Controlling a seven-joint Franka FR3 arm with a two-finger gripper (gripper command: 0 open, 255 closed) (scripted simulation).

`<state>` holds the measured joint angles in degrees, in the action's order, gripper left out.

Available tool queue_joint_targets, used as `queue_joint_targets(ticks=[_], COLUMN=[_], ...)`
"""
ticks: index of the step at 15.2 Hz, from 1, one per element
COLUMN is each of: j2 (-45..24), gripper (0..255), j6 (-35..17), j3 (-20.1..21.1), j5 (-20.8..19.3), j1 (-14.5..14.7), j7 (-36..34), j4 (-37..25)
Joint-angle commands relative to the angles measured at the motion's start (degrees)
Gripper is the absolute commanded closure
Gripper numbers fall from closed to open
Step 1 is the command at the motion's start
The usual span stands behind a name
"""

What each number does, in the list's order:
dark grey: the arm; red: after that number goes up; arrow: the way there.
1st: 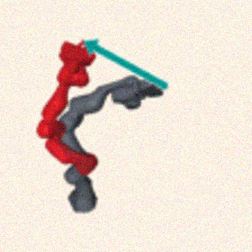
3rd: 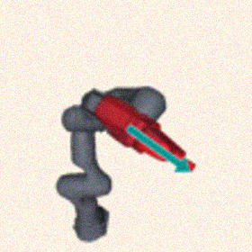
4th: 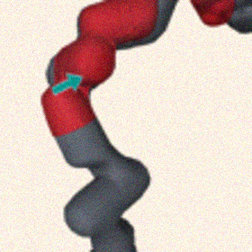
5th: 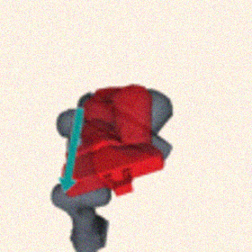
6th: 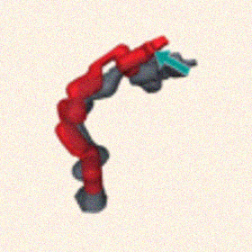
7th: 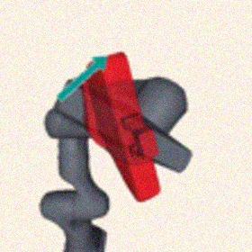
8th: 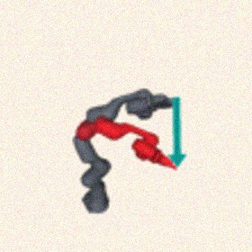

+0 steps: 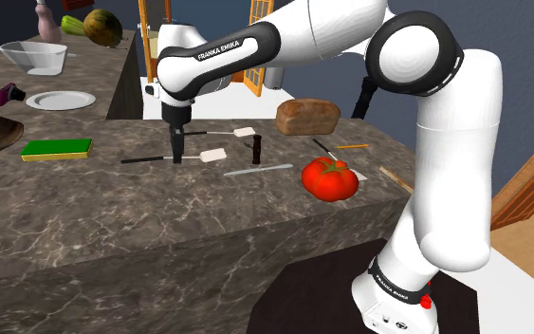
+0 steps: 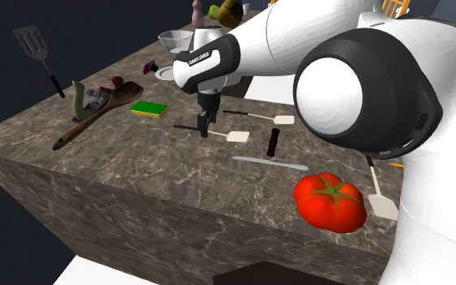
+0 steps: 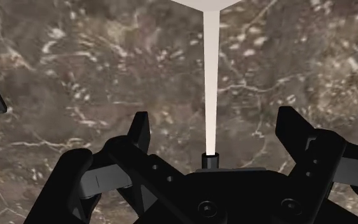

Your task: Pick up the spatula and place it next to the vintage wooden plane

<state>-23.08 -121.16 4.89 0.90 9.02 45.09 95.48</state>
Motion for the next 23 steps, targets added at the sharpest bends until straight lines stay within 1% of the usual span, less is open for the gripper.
queue_joint_targets(ticks=[1,10,23], j2=[0.00,0.00,2.74], gripper=[255,255,255], j6=[0.00,-0.01,8.85], j3=[0.00,0.00,0.09], j5=[0.00,0.00,0.13], j1=[0.00,0.00,-0.04], j7=[0.00,0.00,-0.21], j4=[0.00,0.00,-6.13])
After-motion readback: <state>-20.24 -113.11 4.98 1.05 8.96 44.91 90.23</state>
